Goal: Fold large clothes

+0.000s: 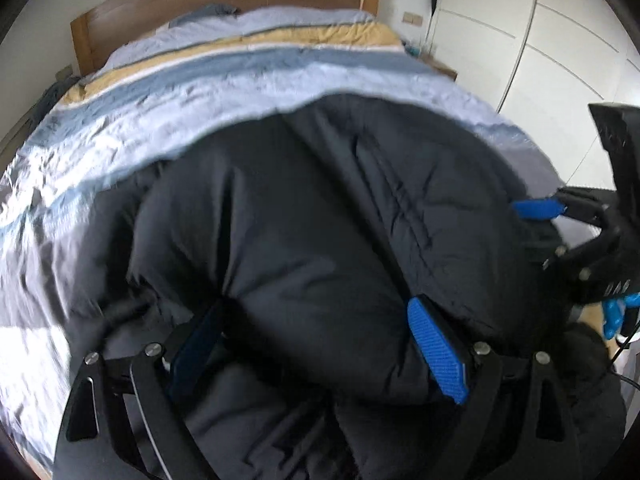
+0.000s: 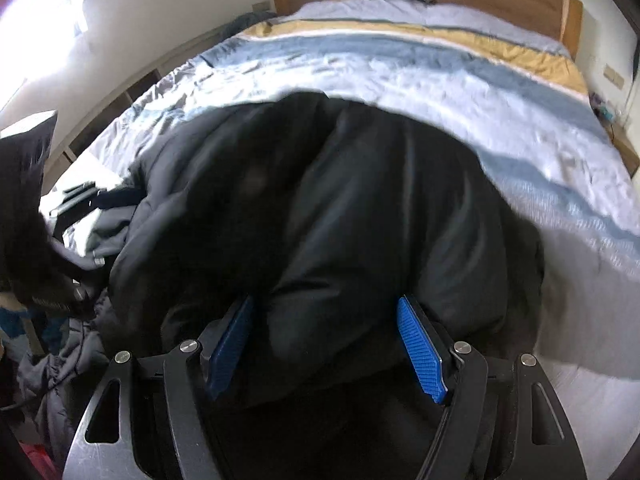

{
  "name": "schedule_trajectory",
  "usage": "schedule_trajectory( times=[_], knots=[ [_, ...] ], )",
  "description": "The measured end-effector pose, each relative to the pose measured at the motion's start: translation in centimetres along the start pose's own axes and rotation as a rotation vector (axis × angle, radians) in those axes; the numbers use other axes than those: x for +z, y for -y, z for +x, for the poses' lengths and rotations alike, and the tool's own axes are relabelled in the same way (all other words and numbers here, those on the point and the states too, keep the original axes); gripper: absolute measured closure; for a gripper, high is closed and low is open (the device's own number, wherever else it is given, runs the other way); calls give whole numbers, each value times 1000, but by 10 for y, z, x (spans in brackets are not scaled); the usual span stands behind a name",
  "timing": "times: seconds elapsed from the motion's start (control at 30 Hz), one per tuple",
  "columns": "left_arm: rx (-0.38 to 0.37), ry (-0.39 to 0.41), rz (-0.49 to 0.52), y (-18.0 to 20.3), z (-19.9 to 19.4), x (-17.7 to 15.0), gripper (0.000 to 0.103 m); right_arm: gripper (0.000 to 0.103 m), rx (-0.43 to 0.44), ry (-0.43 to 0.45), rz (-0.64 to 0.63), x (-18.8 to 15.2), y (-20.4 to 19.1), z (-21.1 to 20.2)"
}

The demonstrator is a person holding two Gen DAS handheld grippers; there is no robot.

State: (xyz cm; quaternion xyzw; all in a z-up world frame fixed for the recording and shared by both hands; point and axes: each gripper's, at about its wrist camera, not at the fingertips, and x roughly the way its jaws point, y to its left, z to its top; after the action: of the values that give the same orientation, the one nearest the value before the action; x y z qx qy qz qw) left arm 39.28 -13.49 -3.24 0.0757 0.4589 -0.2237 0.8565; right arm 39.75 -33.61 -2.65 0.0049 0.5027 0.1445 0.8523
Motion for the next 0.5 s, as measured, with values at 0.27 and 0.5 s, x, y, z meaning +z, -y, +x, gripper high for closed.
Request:
schedule_trajectory(
  times=[0.27,0.5],
  knots=[
    [12,-23,-32,-3,-3,-7,10,30,-24,-19,25,-10,1,-6],
    [42,-19,-6,-1,-32,-14,10,30,-60,-28,47,-19,-5,-21]
  ],
)
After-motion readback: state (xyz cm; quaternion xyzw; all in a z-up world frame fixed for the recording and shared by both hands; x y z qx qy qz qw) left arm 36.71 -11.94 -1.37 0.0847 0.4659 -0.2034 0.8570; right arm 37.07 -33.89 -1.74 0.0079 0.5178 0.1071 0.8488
